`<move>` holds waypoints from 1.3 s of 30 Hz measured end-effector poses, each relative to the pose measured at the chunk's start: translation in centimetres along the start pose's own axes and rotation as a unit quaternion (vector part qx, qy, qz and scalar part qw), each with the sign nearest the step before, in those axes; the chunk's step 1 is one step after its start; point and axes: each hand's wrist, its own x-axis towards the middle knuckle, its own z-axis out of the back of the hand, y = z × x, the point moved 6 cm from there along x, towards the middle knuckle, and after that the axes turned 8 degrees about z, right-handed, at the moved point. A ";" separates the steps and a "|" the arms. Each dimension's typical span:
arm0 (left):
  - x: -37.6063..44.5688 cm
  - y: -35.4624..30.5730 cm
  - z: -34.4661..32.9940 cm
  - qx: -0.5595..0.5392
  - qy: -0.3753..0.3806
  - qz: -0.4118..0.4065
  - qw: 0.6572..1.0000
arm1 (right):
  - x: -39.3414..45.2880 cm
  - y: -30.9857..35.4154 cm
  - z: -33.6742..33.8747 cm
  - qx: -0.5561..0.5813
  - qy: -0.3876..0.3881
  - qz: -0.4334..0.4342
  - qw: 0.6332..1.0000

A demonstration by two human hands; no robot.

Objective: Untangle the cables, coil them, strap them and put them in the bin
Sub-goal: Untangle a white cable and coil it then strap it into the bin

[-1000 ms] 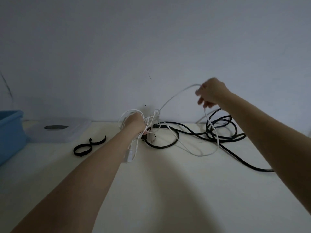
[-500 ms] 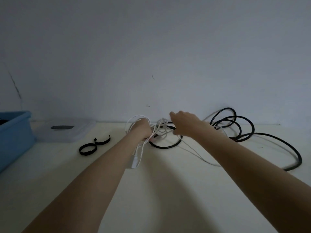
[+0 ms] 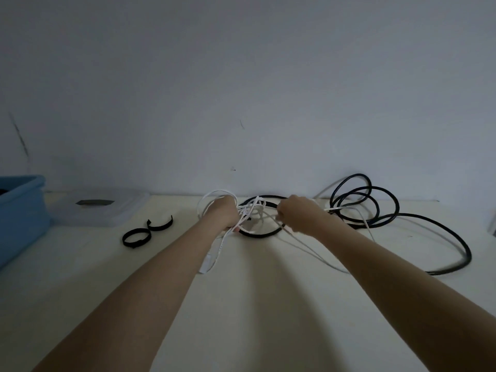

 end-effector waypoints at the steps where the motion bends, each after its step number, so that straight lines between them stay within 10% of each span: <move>1: 0.2 0.3 0.0 -0.013 0.005 0.005 1.000 | 0.0 -0.3 1.2 -0.003 -0.039 0.001 0.999; 10: 1.3 -1.4 2.4 -0.145 0.023 0.015 0.989 | -1.7 -2.6 7.3 -0.051 -0.225 -0.002 0.973; 19: 1.2 -1.4 1.9 -0.165 0.015 0.028 0.986 | -1.2 -2.9 7.1 0.201 -0.240 0.016 0.950; 31: 0.6 -0.5 4.8 -0.520 0.041 -0.003 0.853 | -2.7 -3.5 1.8 0.085 0.148 -0.017 0.985; 39: -0.4 -1.9 5.8 -0.534 0.055 -0.037 0.843 | 0.9 -0.5 6.0 0.417 -0.103 -0.041 0.902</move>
